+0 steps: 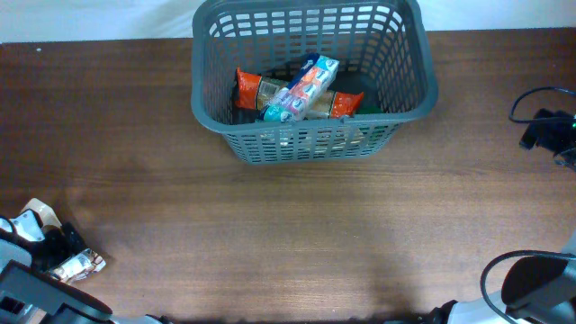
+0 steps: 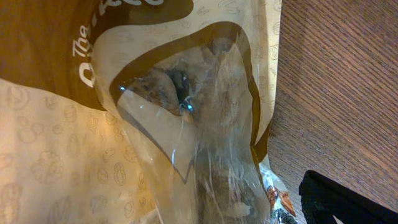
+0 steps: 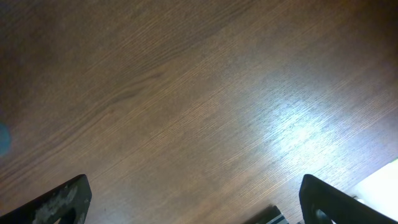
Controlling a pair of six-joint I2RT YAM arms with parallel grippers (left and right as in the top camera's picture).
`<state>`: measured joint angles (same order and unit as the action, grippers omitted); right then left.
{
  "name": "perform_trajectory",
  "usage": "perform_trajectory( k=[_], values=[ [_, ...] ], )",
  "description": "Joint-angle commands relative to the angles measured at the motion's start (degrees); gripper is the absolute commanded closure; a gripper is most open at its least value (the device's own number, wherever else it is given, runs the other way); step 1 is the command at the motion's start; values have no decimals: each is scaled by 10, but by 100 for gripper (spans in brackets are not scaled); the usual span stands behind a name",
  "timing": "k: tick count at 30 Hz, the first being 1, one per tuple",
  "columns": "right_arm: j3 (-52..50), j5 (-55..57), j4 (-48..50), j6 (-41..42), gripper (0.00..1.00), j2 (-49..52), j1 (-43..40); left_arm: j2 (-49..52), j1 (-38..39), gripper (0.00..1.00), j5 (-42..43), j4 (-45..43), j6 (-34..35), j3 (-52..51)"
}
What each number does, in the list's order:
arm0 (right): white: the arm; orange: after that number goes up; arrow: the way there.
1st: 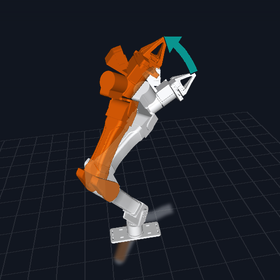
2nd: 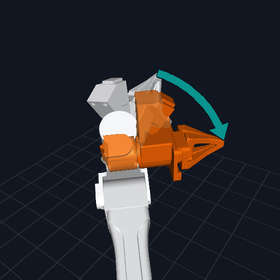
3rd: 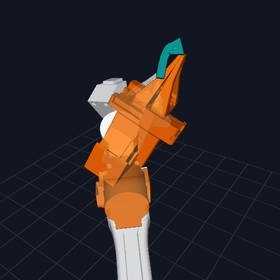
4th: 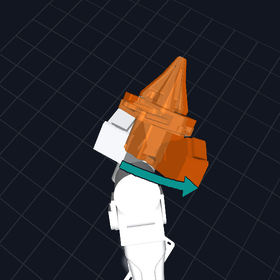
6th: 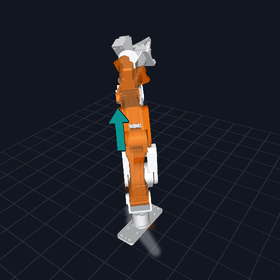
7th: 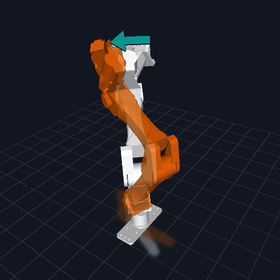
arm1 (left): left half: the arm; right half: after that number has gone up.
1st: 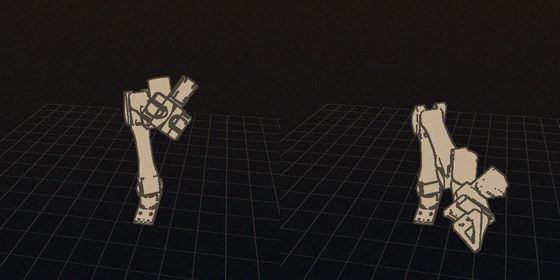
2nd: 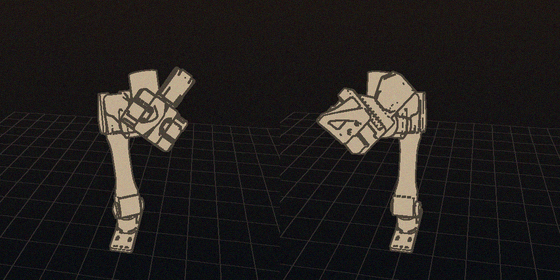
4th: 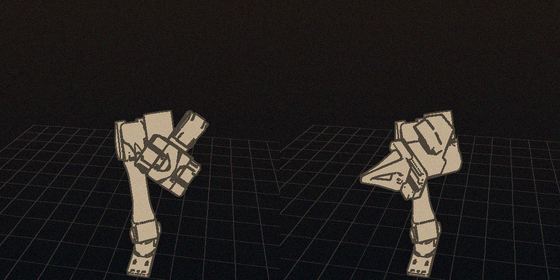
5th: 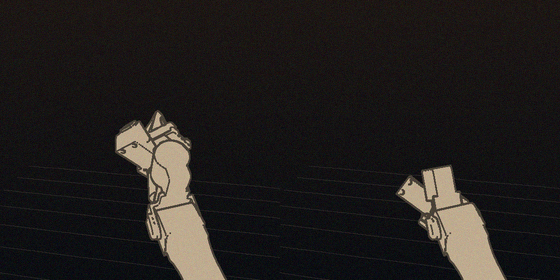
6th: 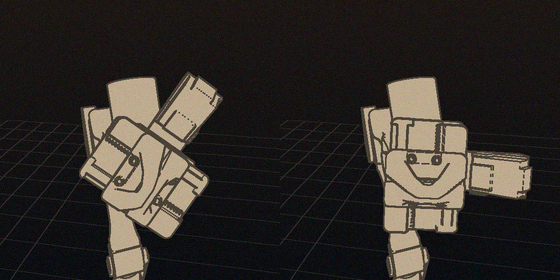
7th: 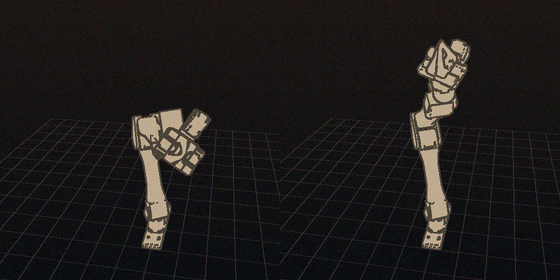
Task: Pack container
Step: 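Lower the left gripper and close it on the snack bag, then lift the snack bag with the left gripper and carry it into the basket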
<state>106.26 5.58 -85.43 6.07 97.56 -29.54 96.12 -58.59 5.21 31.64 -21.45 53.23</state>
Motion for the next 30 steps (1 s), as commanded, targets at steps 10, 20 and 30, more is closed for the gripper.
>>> perform_trajectory(
  k=[10,20,30],
  values=[
    [-2,9,0,7,1,-7,-1,5,-2,1,10,-5,95,-1],
    [-2,9,0,7,1,-7,-1,16,-2,1,13,23,103,-1],
    [-2,9,0,7,1,-7,-1,45,-2,1,14,6,112,-1]
  ],
)
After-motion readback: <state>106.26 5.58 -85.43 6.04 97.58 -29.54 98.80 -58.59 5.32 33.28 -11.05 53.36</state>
